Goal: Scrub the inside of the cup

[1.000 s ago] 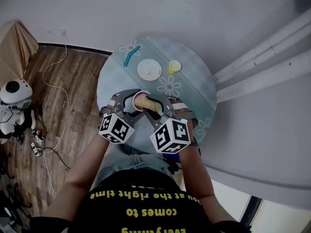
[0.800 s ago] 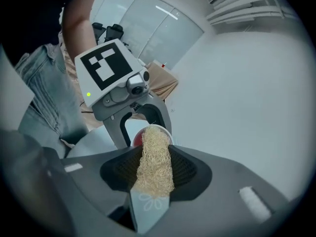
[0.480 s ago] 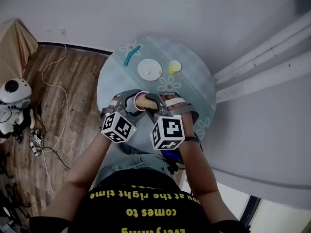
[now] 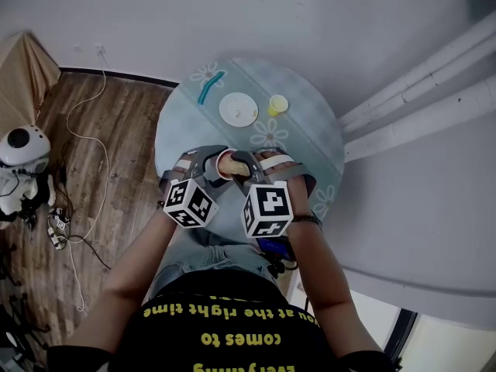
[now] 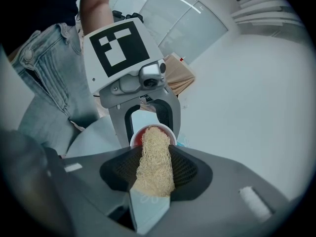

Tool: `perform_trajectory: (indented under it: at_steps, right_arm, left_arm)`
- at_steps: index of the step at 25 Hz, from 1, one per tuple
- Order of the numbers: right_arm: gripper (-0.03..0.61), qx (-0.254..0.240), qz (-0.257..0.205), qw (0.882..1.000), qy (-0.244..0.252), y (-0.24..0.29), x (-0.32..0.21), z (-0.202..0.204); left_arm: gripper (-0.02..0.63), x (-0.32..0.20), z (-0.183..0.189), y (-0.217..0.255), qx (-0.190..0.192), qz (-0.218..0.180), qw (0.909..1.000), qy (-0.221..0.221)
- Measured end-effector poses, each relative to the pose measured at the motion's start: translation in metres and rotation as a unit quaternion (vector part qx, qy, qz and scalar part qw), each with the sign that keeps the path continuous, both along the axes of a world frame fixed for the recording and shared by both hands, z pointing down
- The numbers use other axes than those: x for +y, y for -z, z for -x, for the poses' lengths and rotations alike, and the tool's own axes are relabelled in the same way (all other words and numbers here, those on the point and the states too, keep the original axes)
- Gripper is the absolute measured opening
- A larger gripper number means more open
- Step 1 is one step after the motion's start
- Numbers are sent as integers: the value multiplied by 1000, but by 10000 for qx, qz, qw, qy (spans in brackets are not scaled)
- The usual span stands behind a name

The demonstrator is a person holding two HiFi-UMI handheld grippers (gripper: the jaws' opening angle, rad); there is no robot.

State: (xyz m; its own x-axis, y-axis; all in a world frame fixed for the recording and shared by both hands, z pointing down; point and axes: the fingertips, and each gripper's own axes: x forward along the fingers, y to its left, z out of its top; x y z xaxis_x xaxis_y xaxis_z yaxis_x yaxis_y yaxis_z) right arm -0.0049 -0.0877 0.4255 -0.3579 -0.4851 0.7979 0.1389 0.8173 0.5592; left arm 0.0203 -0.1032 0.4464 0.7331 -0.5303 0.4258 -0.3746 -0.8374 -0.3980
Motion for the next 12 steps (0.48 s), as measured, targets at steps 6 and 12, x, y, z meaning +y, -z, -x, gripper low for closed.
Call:
perform_trajectory:
  at_steps: [6,12]
  right_arm:
    - [166,45,162,9999,6,-4,7,-3]
    - [166,392,283,9985,254,-14,16,-6]
  left_arm:
    - [313,9,-3,-4,-167,-5,9998,-121]
    - [313,18,-8,-10,-318,61,9991,-272]
